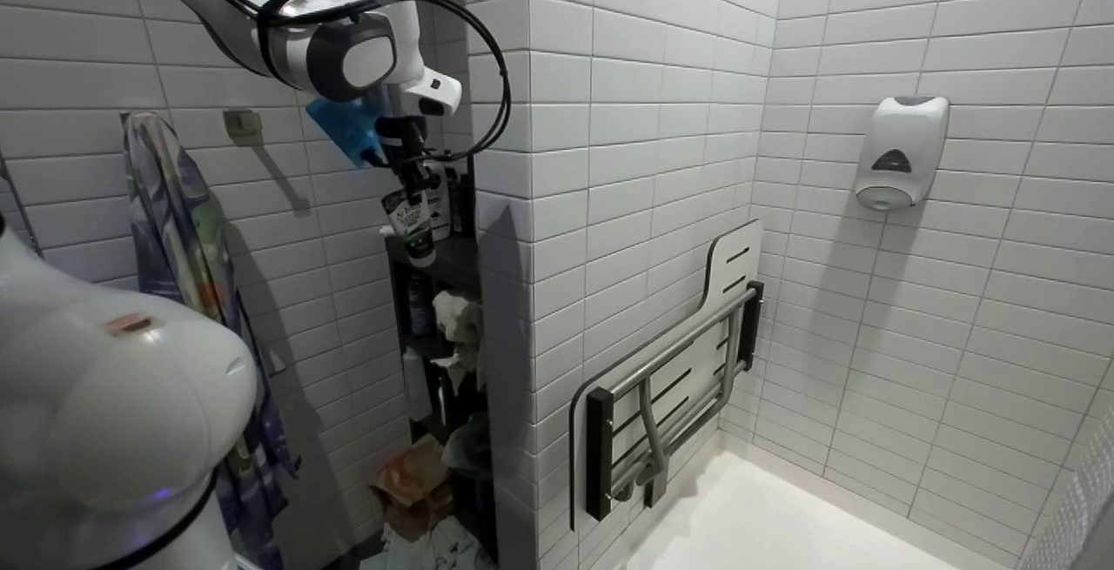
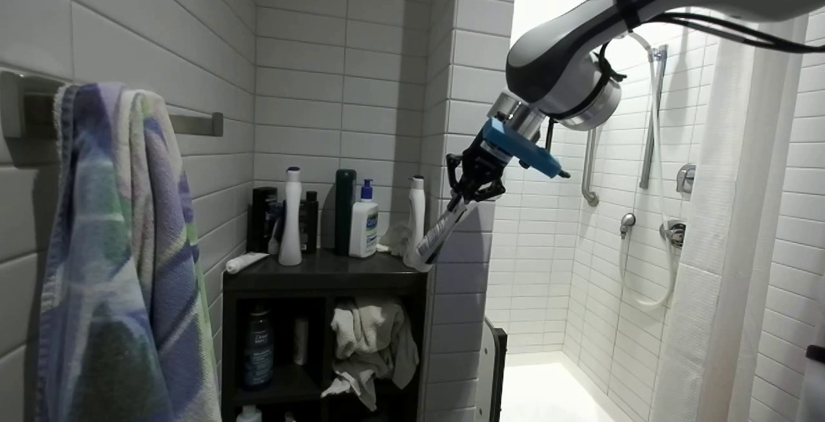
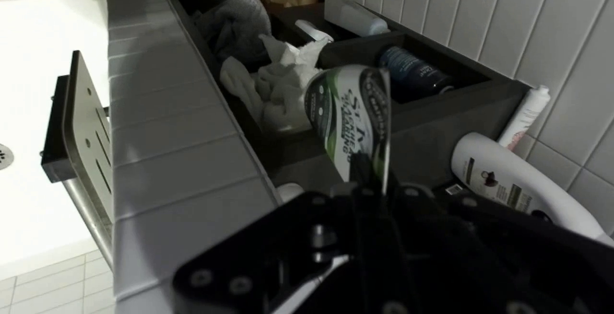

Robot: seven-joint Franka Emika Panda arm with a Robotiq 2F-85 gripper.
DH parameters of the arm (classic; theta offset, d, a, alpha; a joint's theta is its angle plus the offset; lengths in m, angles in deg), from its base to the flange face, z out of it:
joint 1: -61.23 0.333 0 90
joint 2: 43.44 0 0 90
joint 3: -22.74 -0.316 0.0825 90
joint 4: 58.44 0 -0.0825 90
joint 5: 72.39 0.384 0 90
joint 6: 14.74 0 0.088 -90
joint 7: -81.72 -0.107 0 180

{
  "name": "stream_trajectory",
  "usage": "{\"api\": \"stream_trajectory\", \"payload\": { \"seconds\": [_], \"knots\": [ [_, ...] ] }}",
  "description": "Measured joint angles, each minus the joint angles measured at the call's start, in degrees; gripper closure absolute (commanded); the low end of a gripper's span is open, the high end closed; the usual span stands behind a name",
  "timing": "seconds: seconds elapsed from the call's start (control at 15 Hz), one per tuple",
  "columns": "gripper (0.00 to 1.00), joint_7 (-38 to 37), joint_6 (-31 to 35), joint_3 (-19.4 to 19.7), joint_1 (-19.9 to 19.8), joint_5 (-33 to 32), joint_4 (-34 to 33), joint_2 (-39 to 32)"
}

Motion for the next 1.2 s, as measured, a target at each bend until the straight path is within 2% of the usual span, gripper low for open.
{"api": "stream_trajectory", "payload": {
  "seconds": [0.6,0.8,1.2],
  "knots": [
    [0.99,-0.02,4.77,0.29,0.07,-0.96,-4.15,-2.32],
    [0.99,-1.37,4.75,-1.03,-0.55,-6.2,-5.73,-4.23],
    [0.99,-8.4,4.21,-5.59,-4.3,-20.45,-9.08,-7.26]
  ]
}}
